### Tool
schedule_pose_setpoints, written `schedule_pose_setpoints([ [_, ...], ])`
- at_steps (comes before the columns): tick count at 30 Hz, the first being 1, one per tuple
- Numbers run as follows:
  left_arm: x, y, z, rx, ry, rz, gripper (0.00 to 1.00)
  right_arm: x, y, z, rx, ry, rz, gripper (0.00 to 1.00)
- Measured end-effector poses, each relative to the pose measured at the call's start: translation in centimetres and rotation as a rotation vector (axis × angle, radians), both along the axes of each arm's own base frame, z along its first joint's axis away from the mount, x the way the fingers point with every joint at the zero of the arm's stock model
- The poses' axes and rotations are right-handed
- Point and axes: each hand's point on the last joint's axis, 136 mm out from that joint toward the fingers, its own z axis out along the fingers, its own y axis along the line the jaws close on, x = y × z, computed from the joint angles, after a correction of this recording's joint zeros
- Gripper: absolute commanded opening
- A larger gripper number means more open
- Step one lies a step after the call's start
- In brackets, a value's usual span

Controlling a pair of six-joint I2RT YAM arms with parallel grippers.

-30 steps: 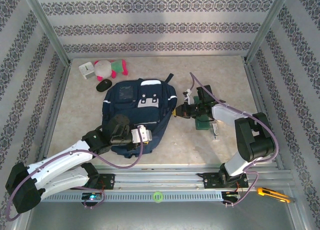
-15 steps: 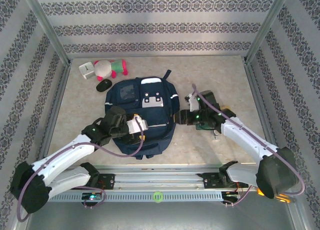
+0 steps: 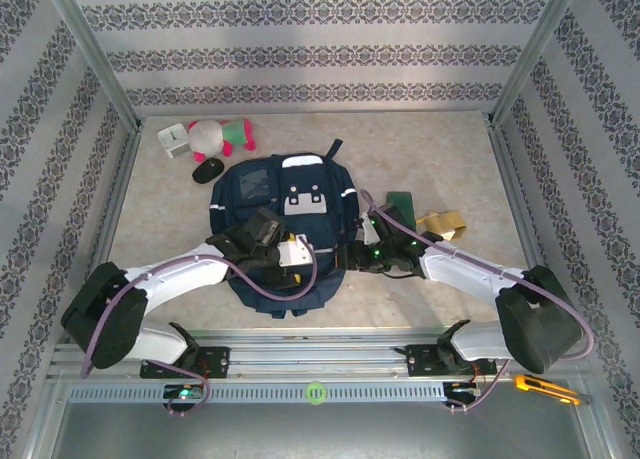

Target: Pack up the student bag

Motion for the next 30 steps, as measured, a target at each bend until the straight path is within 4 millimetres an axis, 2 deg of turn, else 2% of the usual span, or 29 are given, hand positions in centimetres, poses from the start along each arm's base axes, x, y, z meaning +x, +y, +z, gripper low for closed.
schedule_pose_setpoints([
  [2, 0.0, -0.2, -0.5, 0.011, 0.005, 0.007, 0.14, 0.0, 0.0, -0.4, 0.001, -0.002, 0.0, 0.5],
  [3, -0.1, -0.2, -0.6, 0.015, 0.009, 0.016, 0.01, -0.1, -0.1, -0.5, 0.001, -0.002, 0.0, 0.51],
  [6, 0.0, -0.3, 0.6, -0.012, -0.007, 0.046, 0.0, -0.1, -0.3, 0.3, 0.008, -0.047, 0.004, 0.52],
  [9, 0.4, 0.2, 4.4, -0.13, -0.073, 0.101, 0.0, 0.3, -1.0, 3.2, 0.034, -0.187, 0.023, 0.53],
  [12, 1.0, 1.8, 8.9, -0.278, -0.131, 0.174, 0.0, 1.5, -2.5, 7.0, 0.06, -0.371, 0.024, 0.55],
  [14, 1.3, 2.7, 10.9, -0.344, -0.154, 0.205, 0.0, 2.6, -4.1, 8.6, 0.053, -0.463, 0.008, 0.59],
  [16, 1.4, 3.5, 12.3, -0.391, -0.164, 0.225, 0.0, 3.6, -5.4, 9.3, 0.026, -0.524, 0.015, 0.6],
  [19, 1.4, 4.0, 12.7, -0.415, -0.152, 0.223, 0.0, 4.9, -6.0, 9.7, -0.029, -0.583, 0.098, 0.6],
  [24, 0.4, 3.8, 12.0, -0.382, -0.118, 0.159, 0.0, 6.7, -3.9, 10.2, -0.092, -0.694, 0.408, 0.57],
  [30, -0.4, 3.8, 11.7, -0.338, -0.127, 0.085, 0.0, 9.2, -2.3, 8.3, -0.165, -0.77, 0.747, 0.58],
])
